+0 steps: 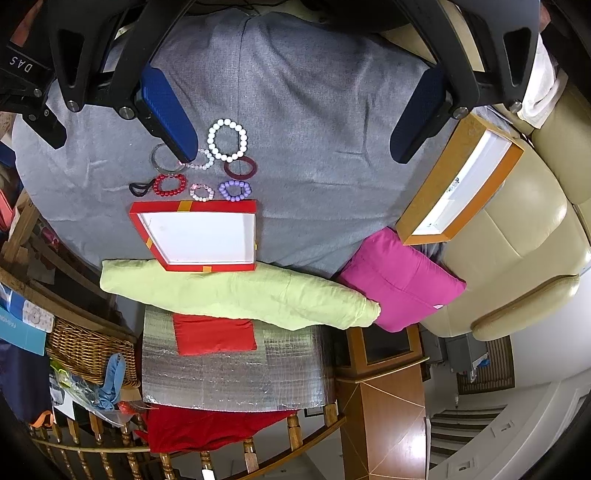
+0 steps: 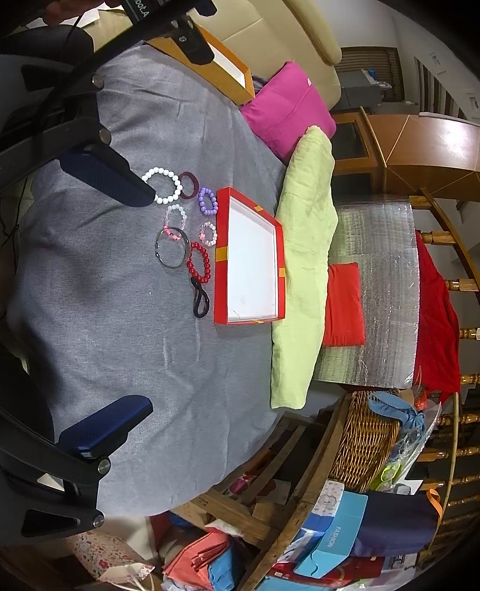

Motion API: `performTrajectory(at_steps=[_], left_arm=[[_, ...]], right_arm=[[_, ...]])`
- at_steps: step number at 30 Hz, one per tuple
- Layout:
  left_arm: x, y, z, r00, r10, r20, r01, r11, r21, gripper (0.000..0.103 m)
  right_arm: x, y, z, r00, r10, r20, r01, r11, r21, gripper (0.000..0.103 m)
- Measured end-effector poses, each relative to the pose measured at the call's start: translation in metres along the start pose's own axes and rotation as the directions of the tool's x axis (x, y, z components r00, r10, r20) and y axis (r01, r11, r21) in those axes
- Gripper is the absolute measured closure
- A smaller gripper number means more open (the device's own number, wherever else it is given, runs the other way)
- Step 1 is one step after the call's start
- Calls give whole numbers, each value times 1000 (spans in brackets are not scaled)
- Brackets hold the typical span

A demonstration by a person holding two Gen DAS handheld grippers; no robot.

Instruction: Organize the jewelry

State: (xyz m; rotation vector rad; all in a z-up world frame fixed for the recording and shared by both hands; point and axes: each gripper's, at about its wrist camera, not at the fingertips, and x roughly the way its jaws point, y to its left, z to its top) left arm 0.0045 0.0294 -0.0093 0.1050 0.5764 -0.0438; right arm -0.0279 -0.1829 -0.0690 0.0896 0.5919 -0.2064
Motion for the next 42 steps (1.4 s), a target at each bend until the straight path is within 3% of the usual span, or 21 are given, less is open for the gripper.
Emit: performTrajectory(at_steps=[23, 33, 37, 42], left_arm=[[13, 3, -2, 1000, 6, -23, -6, 1000, 1, 0], [36, 1, 0, 999, 9, -50, -8, 1000, 8, 0], [60, 2, 1, 996, -36, -84, 37, 999, 5, 0], [118, 11, -3, 974, -130, -184, 122, 991, -56, 0]], right_arm=[[10, 2, 3, 1000, -13, -7, 13, 1000, -6, 0], [33, -4, 9, 999, -18, -26, 18, 1000, -4, 0], [56, -15, 12, 998, 36, -49, -36, 999, -2, 0], [103, -35, 17, 982, 147, -115, -147, 989, 5, 5]])
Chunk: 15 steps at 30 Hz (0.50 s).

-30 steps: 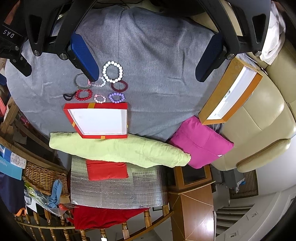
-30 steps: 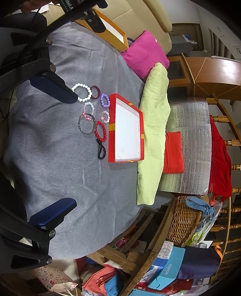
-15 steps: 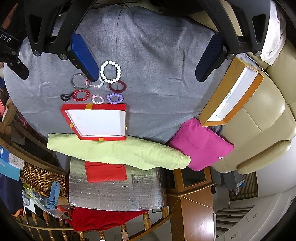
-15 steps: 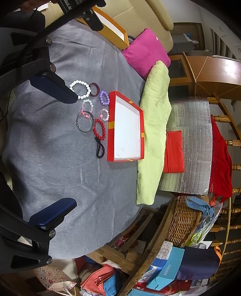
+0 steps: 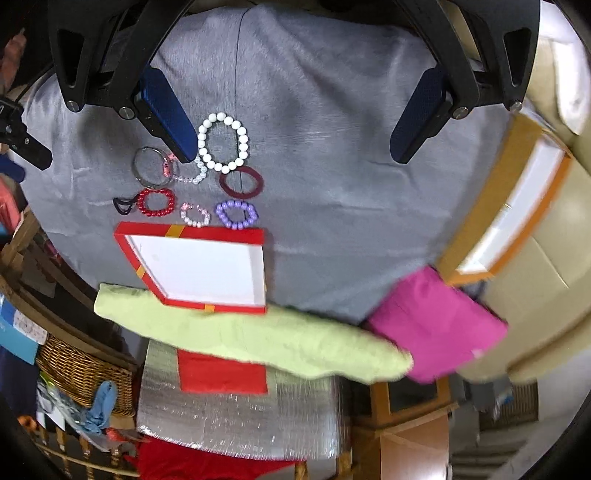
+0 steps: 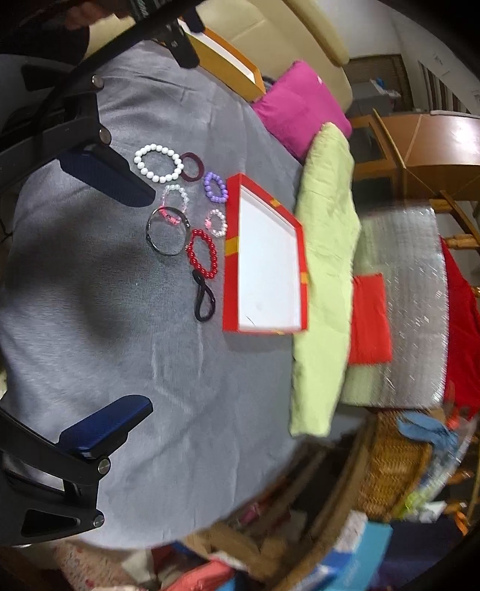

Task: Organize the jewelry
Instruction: 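Grasp the purple bead bracelet with the left tool while the right tool grasps the black hair tie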

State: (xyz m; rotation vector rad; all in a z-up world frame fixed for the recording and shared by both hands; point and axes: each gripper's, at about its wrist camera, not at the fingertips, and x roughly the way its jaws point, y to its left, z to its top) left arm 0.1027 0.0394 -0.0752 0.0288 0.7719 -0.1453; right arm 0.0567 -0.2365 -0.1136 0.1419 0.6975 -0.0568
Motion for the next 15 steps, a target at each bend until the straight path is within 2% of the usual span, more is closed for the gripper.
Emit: performTrajectory(at_steps=[5, 7, 10, 12, 15], left_arm=[[55, 3, 11, 995, -43, -94, 39, 999, -38, 0], [71, 2, 17, 991, -44, -124, 41, 999, -29, 0], [93, -3, 30, 986, -53, -156, 51, 999, -17, 0], [106, -9, 39, 985, -66, -159, 67, 998, -3, 0], [125, -20, 50, 981, -82, -178, 87, 996, 22, 9]], right_arm=[[49, -12, 16, 994, 76, -78, -74, 997, 22, 41], [66, -16, 23, 991, 93, -95, -90, 995, 37, 49], [96, -29, 33, 979, 150, -135, -133, 983, 124, 56], [108, -39, 37, 971, 189, -148, -160, 970, 184, 56], [123, -48, 40, 960, 235, -151, -193, 949, 247, 58]])
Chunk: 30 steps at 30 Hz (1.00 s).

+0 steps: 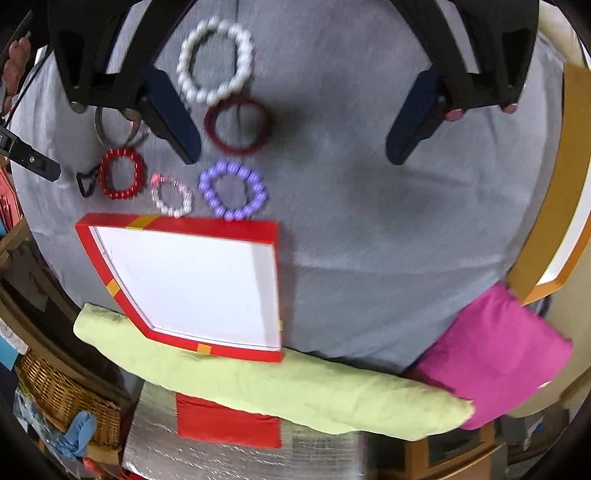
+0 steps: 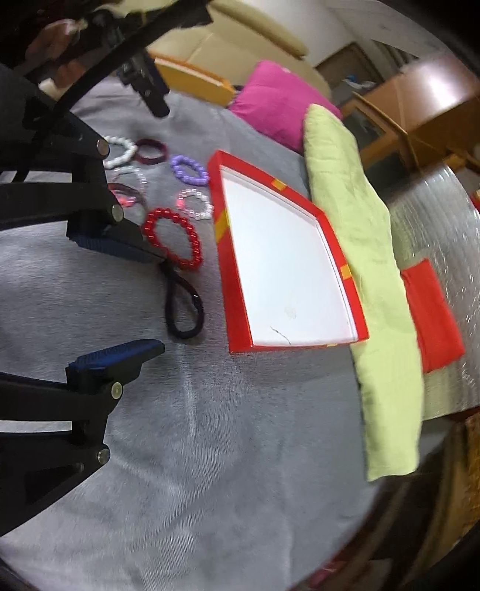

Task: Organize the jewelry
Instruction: 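Grasp the purple bead bracelet with the left tool while the right tool grasps the black hair tie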

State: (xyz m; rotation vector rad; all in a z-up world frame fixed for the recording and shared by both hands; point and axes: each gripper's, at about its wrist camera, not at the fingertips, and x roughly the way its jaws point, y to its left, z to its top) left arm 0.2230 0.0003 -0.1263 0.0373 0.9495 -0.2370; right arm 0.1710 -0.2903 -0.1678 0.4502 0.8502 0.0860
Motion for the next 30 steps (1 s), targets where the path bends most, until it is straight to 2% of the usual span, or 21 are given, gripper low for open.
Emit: performTrajectory(at_steps=[2, 3, 5, 8, 11, 15, 17, 20, 22, 25, 30], left_arm=[[14, -5, 7, 999, -20, -32, 21, 1000, 14, 24], [21, -7, 9, 998, -27, -49, 28, 1000, 14, 28], [35, -10, 12, 996, -41, -80, 42, 999, 10, 42], [44, -12, 14, 993, -56, -101, 56, 998, 4, 48], [47, -18, 14, 995, -45, -94, 49, 998, 36, 53], [49, -21, 15, 995, -40, -89, 45, 997, 55, 60], [49, -21, 14, 995, -49, -82, 54, 997, 57, 73], [51, -21, 15, 996, -55, -73, 60, 996, 61, 87], [50, -22, 16, 996, -64, -67, 68, 996, 65, 92], [54, -25, 19, 997, -57, -55, 62, 995, 83, 92], [46, -22, 20, 997, -68, -28, 70, 994, 83, 94]], right_arm=[[7, -4, 4, 1000, 19, -21, -18, 1000, 24, 65], [11, -5, 7, 999, 27, -29, -26, 999, 31, 67], [14, -8, 10, 999, 31, -29, -30, 999, 41, 68], [19, -13, 15, 998, 46, -35, -43, 997, 64, 74], [29, -15, 16, 997, 42, -62, -37, 996, 75, 75], [40, -10, 17, 997, -31, -76, 35, 999, 42, 82], [43, -9, 16, 995, -60, -75, 62, 998, 29, 90], [45, -3, 15, 994, -97, -57, 96, 995, -18, 97], [43, 1, 13, 992, -120, -41, 118, 992, -48, 98], [37, 3, 14, 992, -129, -6, 128, 990, -60, 102], [20, 4, 17, 994, -90, 59, 94, 994, -60, 102]])
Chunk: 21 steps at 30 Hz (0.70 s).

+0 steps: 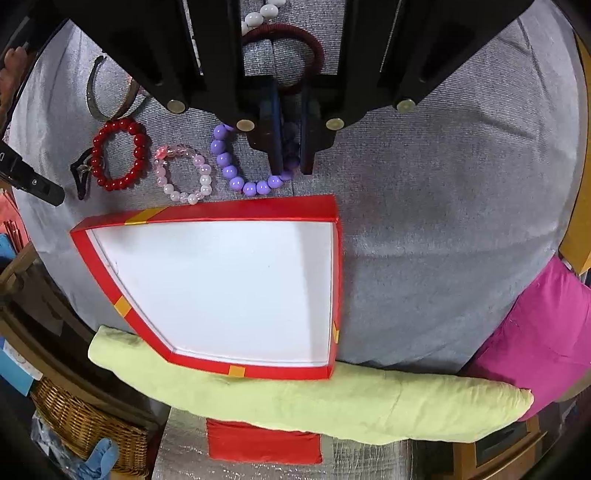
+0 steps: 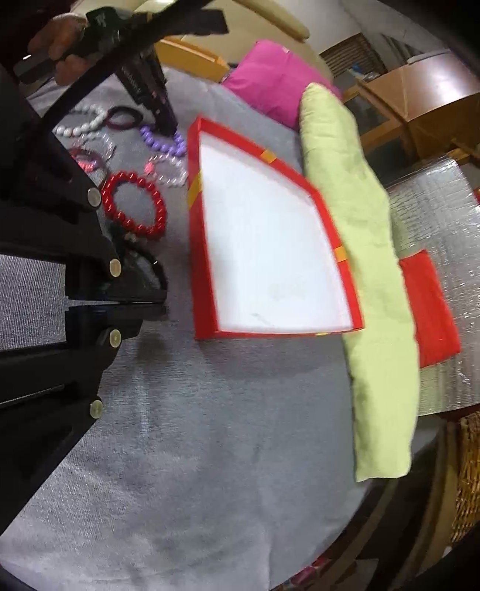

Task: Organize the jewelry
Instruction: 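Grasp the purple bead bracelet with the left tool while the right tool grasps the black hair tie, then carry the purple bracelet with the left tool while the right tool carries the hair tie into the red box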

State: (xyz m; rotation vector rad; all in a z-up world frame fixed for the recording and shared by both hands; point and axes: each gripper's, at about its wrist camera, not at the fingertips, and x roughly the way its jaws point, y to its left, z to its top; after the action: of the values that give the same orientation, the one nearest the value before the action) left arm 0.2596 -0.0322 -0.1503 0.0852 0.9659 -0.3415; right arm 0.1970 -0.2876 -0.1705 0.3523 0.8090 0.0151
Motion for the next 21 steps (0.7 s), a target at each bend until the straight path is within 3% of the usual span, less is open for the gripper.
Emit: performTrajectory(at_steps=[9, 11, 13, 14, 18, 19, 20, 21], left_arm=[[1, 11, 0, 1000, 7, -9, -7, 1000, -31, 94], [4, 12, 0, 1000, 25, -17, -25, 999, -27, 89], [6, 13, -2, 999, 29, -31, -30, 999, -36, 74], [6, 14, -3, 999, 22, -31, -24, 999, -38, 72], [10, 11, -3, 999, 37, -16, -37, 999, -19, 71], [12, 12, -3, 999, 36, -14, -36, 999, -25, 72], [12, 11, -2, 999, 39, -6, -39, 999, -23, 74], [13, 10, -2, 999, 44, -3, -44, 999, -14, 79]], right_arm=[[2, -9, 1, 999, 28, -31, -26, 998, 63, 98], [6, -10, -1, 999, 10, -48, -7, 998, 65, 72], [9, -10, -2, 999, -8, -50, 11, 998, 57, 57], [12, -8, -2, 998, -16, -55, 18, 999, 45, 57], [26, 4, -7, 994, -90, -67, 87, 995, -45, 60], [25, 8, -8, 993, -108, -57, 103, 992, -77, 69], [27, 13, -9, 993, -107, -58, 100, 988, -117, 90], [27, 16, -10, 992, -111, -58, 102, 985, -136, 97]])
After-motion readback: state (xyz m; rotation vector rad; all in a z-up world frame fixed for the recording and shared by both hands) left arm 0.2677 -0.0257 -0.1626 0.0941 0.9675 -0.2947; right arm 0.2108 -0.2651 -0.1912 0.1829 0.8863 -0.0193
